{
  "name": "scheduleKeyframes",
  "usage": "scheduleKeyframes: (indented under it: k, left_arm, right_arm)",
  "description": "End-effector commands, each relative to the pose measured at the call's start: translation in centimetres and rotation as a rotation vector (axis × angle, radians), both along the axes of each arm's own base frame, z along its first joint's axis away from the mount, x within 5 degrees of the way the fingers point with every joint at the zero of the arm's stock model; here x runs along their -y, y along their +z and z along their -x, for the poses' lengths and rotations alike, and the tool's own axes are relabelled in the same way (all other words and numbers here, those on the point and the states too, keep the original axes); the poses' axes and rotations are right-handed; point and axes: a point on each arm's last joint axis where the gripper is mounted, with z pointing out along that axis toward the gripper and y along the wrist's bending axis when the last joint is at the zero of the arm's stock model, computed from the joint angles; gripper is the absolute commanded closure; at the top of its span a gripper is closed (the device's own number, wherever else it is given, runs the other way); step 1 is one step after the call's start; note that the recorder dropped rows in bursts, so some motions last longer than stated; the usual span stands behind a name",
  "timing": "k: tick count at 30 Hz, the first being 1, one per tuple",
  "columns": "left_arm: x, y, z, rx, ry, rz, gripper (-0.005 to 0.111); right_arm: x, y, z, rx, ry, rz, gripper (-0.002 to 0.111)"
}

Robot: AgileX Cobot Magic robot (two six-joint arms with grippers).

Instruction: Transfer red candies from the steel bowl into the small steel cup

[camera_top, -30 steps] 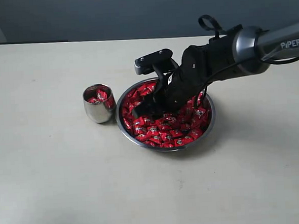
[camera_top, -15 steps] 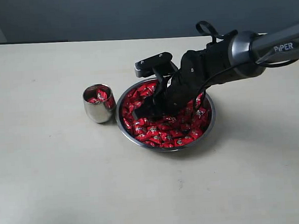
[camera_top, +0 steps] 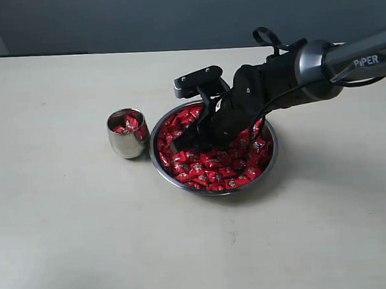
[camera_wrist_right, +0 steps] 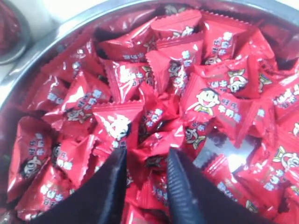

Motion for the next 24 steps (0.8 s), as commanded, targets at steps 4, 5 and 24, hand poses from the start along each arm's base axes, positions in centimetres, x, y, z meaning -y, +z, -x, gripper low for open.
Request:
scheduleKeyframes:
  k: [4, 5, 24]
  left_arm:
    - [0.0, 0.4, 0.0, 0.019, -0.005, -0.003, 0.106]
    - [0.0, 0.4, 0.0, 0.019, -0.005, -0.003, 0.106]
    - [0.0, 0.3, 0.0, 0.018, -0.005, -0.003, 0.106]
  right_arm:
    - [-0.2, 0.3, -0.4, 0.039, -0.007, -0.023, 0.109]
    - [-0.2, 0.3, -0.4, 0.039, -0.007, -0.023, 0.109]
    - [0.1, 2.0, 0.2, 0.023, 0.019, -0.012, 0.109]
